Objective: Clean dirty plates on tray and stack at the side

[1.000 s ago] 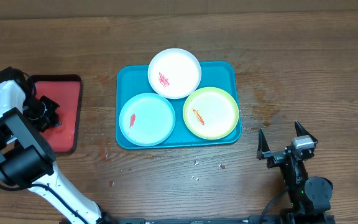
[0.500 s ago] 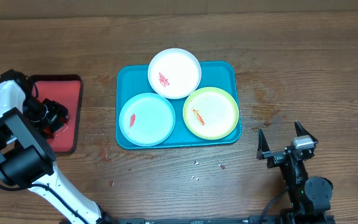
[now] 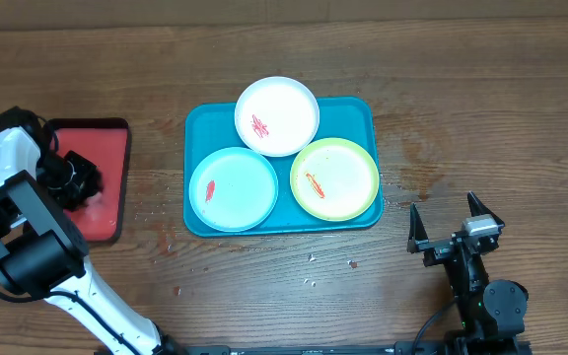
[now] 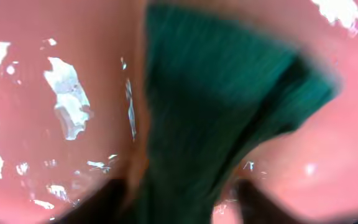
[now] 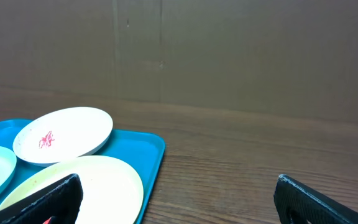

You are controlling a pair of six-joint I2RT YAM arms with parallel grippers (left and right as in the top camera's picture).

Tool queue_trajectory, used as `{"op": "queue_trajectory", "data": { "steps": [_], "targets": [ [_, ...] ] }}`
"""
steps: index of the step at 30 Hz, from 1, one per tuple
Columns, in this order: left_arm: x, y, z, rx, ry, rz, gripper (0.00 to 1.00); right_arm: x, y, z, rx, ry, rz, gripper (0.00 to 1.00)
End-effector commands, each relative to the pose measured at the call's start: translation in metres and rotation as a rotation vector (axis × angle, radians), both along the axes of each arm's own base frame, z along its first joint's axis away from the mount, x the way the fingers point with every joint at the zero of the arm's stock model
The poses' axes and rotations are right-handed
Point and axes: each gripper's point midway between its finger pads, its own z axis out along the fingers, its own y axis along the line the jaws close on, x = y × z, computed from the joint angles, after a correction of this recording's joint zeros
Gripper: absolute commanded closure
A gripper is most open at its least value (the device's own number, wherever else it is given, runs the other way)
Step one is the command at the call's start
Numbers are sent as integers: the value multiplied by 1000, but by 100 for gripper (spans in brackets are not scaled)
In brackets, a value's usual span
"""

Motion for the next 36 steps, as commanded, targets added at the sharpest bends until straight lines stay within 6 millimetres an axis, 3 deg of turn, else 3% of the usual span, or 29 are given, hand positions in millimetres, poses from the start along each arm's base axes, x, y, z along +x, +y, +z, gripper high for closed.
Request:
{"op": "queue_trajectory", "data": {
  "steps": [1,8,11,14,17,19,22,23,26,33,34,36],
  "targets": [
    [15,7,-5,30,-43,-7,0,0,1,-2,4,-1,1,0],
    [43,24,-2,108,-161,-81,0,0,1,-2,4,-1,1,0],
    [51,29,0,134,-192,-123,10,0,1,-2,4,-1,1,0],
    [54,32,0,150,-203,-130,36,0,1,-2,4,-1,1,0],
    [51,37,-1,177,-182,-127,81,0,1,-2,4,-1,1,0],
    [47,37,-3,180,-167,-126,96,0,1,-2,4,-1,1,0],
    [43,34,-4,168,-151,-127,95,0,1,-2,4,-1,1,0],
    [41,33,-5,163,-144,-127,81,0,1,-2,4,-1,1,0],
    [33,29,-6,142,-114,-128,0,0,1,-2,4,-1,1,0],
    [7,12,-8,65,-11,-131,0,0,1,-2,4,-1,1,0],
    [-1,7,-8,44,19,-132,16,0,1,-2,4,-1,1,0],
    [-8,2,-8,23,48,-133,32,0,1,-2,4,-1,1,0]
  ]
}}
